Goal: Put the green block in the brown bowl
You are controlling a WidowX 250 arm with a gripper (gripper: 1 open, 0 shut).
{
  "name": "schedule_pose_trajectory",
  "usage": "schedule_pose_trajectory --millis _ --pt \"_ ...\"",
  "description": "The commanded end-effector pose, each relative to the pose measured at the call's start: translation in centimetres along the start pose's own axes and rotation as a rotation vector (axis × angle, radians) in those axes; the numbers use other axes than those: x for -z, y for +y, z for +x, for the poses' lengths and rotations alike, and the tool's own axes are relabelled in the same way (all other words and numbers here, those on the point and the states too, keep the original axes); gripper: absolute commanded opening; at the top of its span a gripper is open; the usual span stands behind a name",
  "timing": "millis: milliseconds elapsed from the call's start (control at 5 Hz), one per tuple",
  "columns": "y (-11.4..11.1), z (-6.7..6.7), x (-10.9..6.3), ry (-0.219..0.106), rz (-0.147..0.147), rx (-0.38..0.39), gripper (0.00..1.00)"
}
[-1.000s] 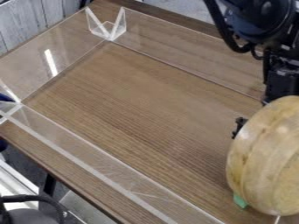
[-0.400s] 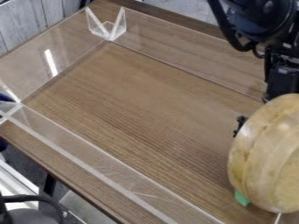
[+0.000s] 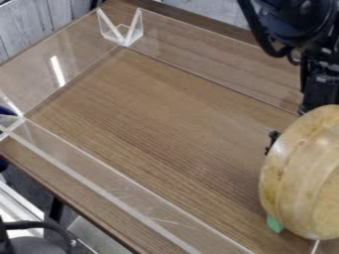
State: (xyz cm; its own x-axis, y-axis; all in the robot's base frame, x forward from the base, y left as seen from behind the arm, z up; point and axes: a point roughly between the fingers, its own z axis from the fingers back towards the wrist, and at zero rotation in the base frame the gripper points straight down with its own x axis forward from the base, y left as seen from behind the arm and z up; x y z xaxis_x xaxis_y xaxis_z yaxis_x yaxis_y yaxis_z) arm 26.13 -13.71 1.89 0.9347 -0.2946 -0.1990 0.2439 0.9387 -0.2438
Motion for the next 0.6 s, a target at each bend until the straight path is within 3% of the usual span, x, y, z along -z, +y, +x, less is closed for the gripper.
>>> schedule_pose_trajectory --millis 0,400 --pt "1.02 0.27 0.47 0.009 0.011 -0.003 0.0" --pt "1.36 0.38 0.25 0.014 0.01 -0.008 0.0"
